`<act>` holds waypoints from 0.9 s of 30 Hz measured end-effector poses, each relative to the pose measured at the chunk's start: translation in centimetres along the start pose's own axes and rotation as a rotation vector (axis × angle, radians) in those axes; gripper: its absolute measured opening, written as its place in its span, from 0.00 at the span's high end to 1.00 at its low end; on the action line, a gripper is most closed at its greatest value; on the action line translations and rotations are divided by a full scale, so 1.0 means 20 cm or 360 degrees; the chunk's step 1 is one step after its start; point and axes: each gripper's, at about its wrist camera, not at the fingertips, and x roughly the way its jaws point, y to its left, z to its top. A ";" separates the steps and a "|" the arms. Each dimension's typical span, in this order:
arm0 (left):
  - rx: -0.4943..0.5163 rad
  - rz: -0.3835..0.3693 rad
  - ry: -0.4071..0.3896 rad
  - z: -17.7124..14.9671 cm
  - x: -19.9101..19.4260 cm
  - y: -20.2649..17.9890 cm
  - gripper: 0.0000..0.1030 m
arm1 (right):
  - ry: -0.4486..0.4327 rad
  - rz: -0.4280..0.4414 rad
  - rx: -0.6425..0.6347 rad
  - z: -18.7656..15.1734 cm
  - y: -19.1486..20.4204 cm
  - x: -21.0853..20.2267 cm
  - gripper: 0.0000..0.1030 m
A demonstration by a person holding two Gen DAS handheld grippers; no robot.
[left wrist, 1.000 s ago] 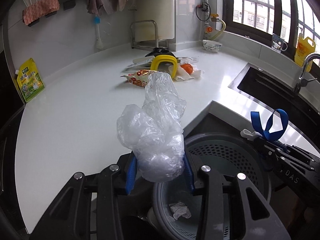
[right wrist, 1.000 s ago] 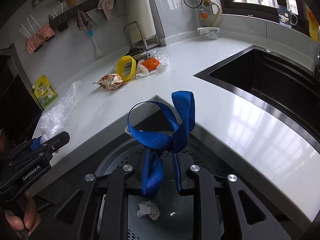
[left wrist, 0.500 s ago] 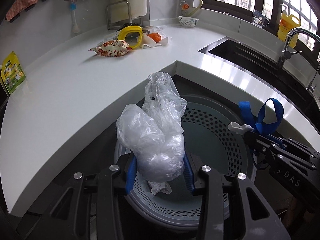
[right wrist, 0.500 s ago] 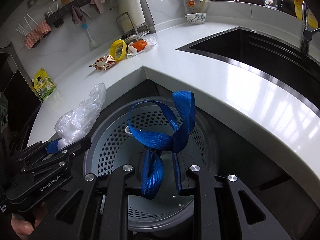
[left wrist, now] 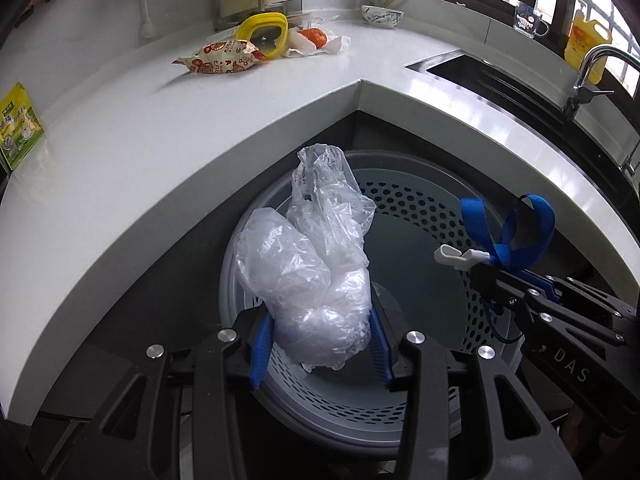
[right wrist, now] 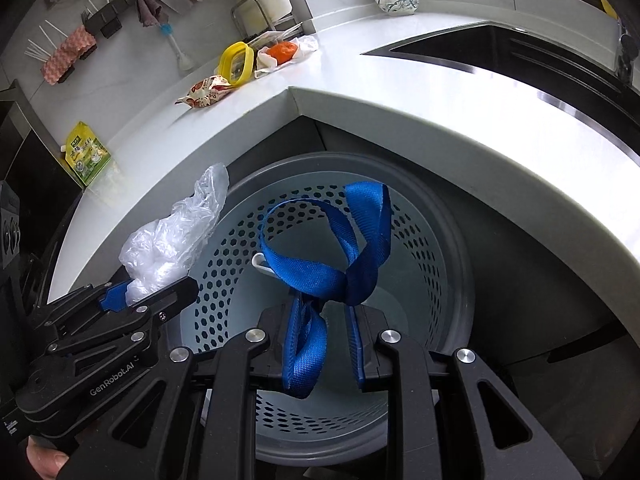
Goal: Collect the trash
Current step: 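Open the left tool releasing the bag while the right tool releases the strap into the bin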
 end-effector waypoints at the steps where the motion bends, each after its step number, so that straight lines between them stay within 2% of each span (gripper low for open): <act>1: -0.0001 0.0005 0.0001 0.00 0.00 0.00 0.57 | 0.0001 -0.0004 0.0003 0.00 0.00 0.00 0.79; 3: -0.0002 0.0012 -0.0001 0.00 0.00 0.00 0.52 | 0.0000 -0.0013 0.0007 0.00 -0.01 0.01 0.77; 7: -0.0001 0.0023 -0.0014 0.00 -0.01 0.01 0.38 | -0.0036 -0.0033 0.0017 0.01 -0.02 -0.01 0.52; 8: -0.0001 0.0025 -0.0016 0.00 -0.01 0.01 0.37 | -0.0050 -0.0036 0.0017 0.01 -0.02 -0.02 0.50; 27: -0.0031 0.0030 -0.0034 0.02 -0.02 0.06 0.32 | -0.0059 -0.0059 0.0026 0.02 -0.05 -0.05 0.50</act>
